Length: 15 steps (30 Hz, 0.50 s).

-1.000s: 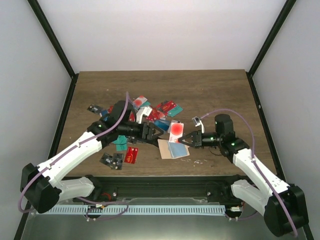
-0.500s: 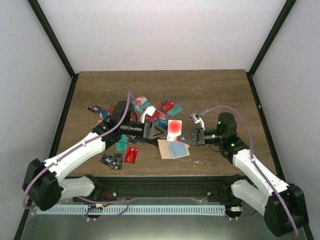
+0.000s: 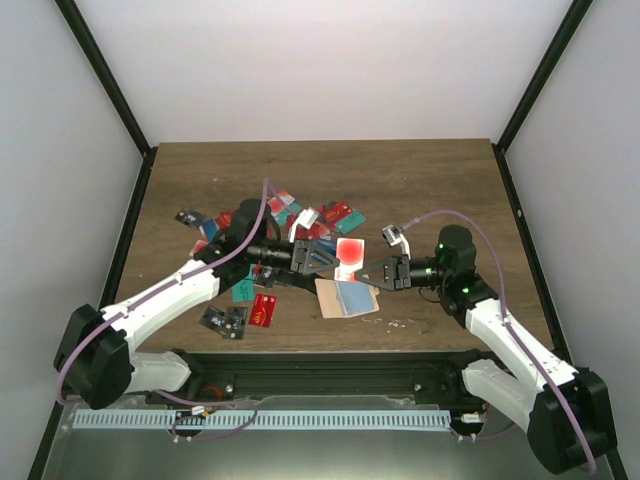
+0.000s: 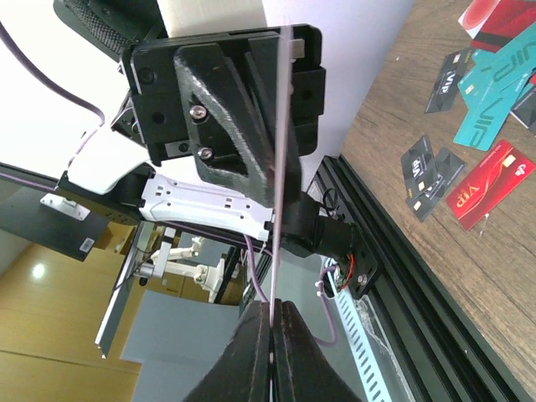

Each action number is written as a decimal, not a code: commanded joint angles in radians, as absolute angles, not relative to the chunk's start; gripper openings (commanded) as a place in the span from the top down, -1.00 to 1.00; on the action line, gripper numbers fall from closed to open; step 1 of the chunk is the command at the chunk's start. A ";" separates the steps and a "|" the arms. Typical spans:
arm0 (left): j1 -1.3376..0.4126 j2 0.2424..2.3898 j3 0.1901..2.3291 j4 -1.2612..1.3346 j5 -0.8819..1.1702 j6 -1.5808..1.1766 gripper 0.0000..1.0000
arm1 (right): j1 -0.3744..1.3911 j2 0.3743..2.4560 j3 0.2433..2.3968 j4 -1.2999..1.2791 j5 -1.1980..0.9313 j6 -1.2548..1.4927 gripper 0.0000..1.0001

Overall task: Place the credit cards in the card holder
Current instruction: Insert the credit card into the card holder.

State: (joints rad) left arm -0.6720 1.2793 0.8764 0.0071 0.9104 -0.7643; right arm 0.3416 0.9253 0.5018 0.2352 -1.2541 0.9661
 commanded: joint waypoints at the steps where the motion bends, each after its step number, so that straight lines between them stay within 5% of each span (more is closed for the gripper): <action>1: -0.670 1.303 0.892 0.066 0.936 -0.776 0.92 | 0.333 0.911 0.503 0.258 -1.266 0.971 0.99; 3: -0.670 1.304 0.887 0.086 0.929 -0.793 0.92 | 0.332 0.915 0.507 0.224 -1.251 0.960 0.92; 6: -0.670 1.309 0.895 0.015 0.896 -0.786 0.92 | 0.332 0.933 0.535 0.099 -1.212 0.886 0.08; 15: -0.670 1.289 0.852 -0.276 0.821 -0.672 0.92 | 0.333 0.958 0.603 -0.234 -0.925 0.677 -0.24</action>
